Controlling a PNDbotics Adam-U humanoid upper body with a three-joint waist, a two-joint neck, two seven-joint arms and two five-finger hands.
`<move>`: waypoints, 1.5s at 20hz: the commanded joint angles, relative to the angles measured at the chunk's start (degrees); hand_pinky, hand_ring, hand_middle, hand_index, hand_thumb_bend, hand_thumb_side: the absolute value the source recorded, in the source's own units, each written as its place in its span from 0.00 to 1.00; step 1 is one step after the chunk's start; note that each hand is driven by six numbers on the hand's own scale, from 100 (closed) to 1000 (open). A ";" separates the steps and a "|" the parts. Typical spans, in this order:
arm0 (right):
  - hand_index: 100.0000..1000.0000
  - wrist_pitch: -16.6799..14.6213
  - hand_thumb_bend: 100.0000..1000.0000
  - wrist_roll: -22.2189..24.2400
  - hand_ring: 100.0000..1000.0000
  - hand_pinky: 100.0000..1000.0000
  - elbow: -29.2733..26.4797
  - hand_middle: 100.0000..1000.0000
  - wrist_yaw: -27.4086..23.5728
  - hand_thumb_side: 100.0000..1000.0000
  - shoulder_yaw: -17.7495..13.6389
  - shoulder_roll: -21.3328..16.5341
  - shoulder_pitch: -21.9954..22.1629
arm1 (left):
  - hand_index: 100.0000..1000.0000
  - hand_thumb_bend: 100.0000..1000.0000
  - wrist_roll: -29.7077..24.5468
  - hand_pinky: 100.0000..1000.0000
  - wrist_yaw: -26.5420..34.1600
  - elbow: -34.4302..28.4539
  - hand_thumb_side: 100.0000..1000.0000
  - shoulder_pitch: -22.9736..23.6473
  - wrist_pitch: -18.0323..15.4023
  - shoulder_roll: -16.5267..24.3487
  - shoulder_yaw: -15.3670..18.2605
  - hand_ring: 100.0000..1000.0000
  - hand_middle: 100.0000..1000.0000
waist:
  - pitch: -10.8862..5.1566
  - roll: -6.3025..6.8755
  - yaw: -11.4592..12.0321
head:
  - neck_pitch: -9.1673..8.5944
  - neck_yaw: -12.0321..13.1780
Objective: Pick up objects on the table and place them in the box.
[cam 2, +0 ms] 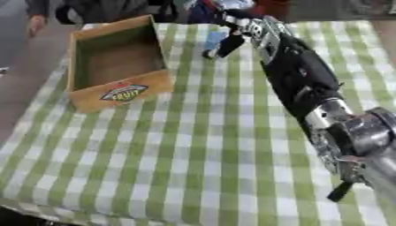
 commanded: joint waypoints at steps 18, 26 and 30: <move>0.92 0.54 0.30 -4.63 0.86 0.71 0.17 0.80 0.29 0.23 -0.46 -2.18 -0.21 | 0.80 0.13 0.13 0.61 0.45 -1.11 0.60 -1.01 -0.02 0.70 0.47 0.54 0.57 | 1.10 0.79 0.46 | 0.27 -0.24; 0.88 0.83 0.23 -5.97 0.83 0.68 -0.48 0.75 0.41 0.25 -0.76 -2.43 -0.17 | 0.80 0.13 0.21 0.61 0.51 -1.11 0.60 -0.99 0.02 0.70 0.52 0.54 0.57 | 1.87 0.97 0.51 | 0.27 -0.33; 0.80 0.80 0.13 -9.08 0.78 0.66 -0.72 0.64 1.08 0.19 -0.52 -2.50 -0.03 | 0.80 0.13 0.21 0.61 0.54 -1.11 0.60 -1.01 0.10 0.70 0.51 0.54 0.57 | 2.23 1.05 0.47 | 0.27 -0.41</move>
